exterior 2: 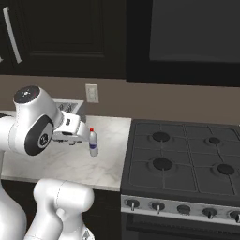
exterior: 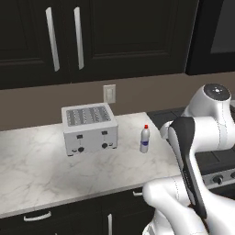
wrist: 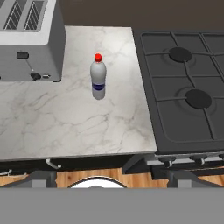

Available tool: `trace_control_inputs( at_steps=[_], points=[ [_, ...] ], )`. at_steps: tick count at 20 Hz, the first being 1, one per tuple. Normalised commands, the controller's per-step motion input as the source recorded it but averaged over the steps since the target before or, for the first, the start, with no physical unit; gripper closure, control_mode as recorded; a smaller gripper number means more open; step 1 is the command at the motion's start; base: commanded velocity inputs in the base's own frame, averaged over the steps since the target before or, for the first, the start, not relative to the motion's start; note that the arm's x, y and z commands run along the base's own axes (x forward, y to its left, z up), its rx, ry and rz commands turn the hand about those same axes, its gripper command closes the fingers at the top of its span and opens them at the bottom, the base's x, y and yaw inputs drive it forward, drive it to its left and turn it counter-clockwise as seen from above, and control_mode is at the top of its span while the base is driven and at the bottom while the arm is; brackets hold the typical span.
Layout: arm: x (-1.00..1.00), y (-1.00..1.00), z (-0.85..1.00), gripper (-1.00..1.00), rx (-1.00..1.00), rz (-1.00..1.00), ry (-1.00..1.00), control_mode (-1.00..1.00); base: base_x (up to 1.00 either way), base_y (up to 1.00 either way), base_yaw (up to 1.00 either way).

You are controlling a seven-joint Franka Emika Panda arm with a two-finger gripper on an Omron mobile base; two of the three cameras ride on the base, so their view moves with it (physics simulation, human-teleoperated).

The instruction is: Place the drinks on the dining counter in a tight cluster.

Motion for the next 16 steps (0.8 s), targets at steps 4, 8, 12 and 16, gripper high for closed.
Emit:
trace_control_inputs(
  at_steps=[4,8,12,16],
  points=[
    [0.37,0.0,0.0,-1.0,0.0,0.04,0.0,-1.0,0.0,0.0,0.0],
    [0.73,-0.04,0.0,-1.0,0.06,0.21,-0.05,-1.0,0.0,0.0,0.0],
    [0.68,-0.08,-0.08,-1.0,0.07,0.29,-0.05,-1.0,0.0,0.0,0.0],
    [0.45,-0.14,-0.14,-1.0,0.09,0.37,-0.08,-1.0,0.0,0.0,0.0]
  ],
)
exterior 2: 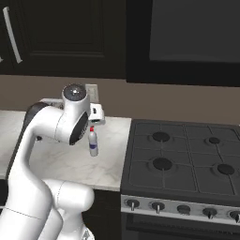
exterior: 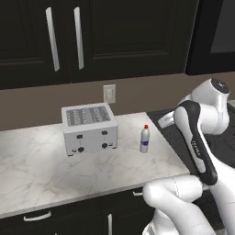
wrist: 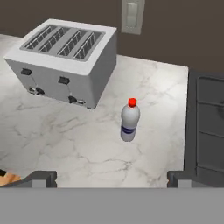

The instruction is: Place the drinks on the dining counter in a tight cluster.

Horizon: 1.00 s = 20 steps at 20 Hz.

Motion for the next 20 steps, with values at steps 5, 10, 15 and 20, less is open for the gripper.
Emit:
trace_control_inputs(
  at_steps=[5,10,15,20],
  points=[
    [0.18,-0.19,-0.26,-1.0,0.01,0.37,-0.06,-1.0,0.0,0.0,0.0],
    [0.25,-0.23,-0.43,-1.0,0.0,0.35,-0.09,-1.0,0.0,0.0,0.0],
    [0.78,-0.21,-0.2,-1.0,0.08,0.4,-0.1,-1.0,0.0,0.0,0.0],
    [0.62,-0.06,-0.32,-1.0,0.08,0.4,-0.09,-1.0,0.0,0.0,0.0]
  ],
)
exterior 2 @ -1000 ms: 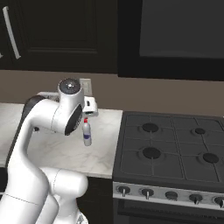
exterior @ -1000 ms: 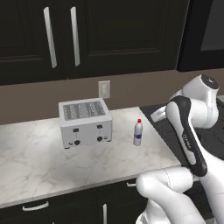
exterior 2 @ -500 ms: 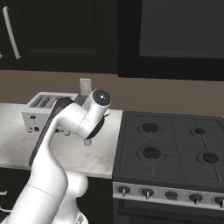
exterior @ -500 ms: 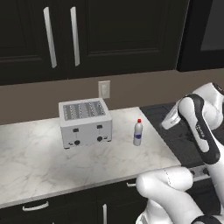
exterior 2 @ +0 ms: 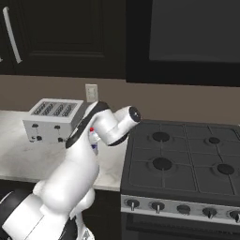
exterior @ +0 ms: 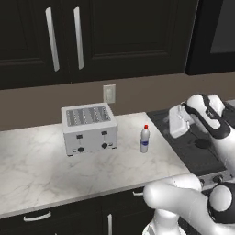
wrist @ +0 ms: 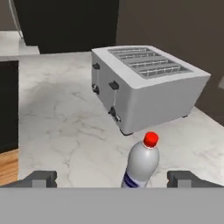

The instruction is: Place the drinks on the dining counter in a tight cluster.

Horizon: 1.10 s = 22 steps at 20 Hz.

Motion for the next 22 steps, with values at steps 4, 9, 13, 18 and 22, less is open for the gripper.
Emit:
trace_control_inputs(
  at_steps=[4,9,13,18,22],
  points=[
    [0.3,-0.1,-0.09,-1.0,0.02,0.32,0.0,-1.0,0.0,0.0,0.0],
    [0.38,-0.12,0.0,-1.0,0.0,0.06,0.01,-1.0,0.0,0.0,0.0],
    [0.36,-0.01,-0.05,-1.0,0.0,0.0,0.04,-1.0,0.0,0.0,0.0],
    [0.01,-0.02,-0.31,-1.0,0.0,-0.05,0.06,-1.0,0.0,0.0,0.0],
    [0.05,0.0,-0.55,-1.0,0.0,-0.05,0.12,-1.0,0.0,0.0,0.0]
  ],
)
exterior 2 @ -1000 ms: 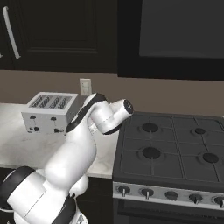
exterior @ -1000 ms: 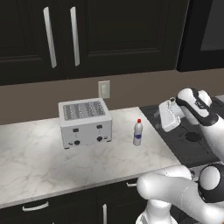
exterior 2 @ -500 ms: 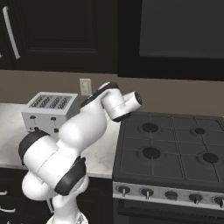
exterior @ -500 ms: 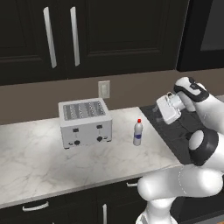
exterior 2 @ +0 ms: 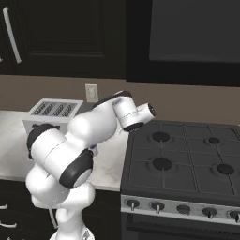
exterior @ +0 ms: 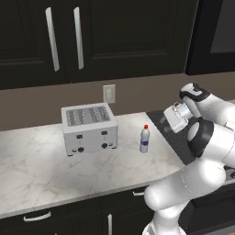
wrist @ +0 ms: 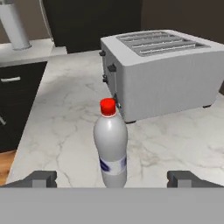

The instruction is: Place the drinks on the dining counter in a tight cluster.

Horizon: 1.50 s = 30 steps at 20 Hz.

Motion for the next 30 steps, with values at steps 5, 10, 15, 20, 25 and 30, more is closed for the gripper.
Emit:
trace_control_inputs(
  at_steps=[5,10,15,20,25,30],
  points=[
    [0.11,0.0,-0.5,-1.0,0.01,-0.01,0.11,-1.0,0.0,0.0,0.0],
    [0.0,0.0,-0.35,-1.0,0.02,0.0,0.05,-1.0,0.0,0.0,0.0],
    [-0.02,0.0,-0.28,-1.0,0.0,0.0,0.01,-1.0,0.0,0.0,0.0],
    [-0.03,0.0,-0.12,-1.0,0.0,0.0,-0.01,-1.0,0.0,0.0,0.0],
    [-0.06,0.05,0.0,-1.0,0.0,0.0,-0.1,-1.0,0.0,0.0,0.0],
    [-0.18,0.01,0.0,-1.0,0.04,0.0,-0.02,-1.0,0.0,0.0,0.0]
  ],
)
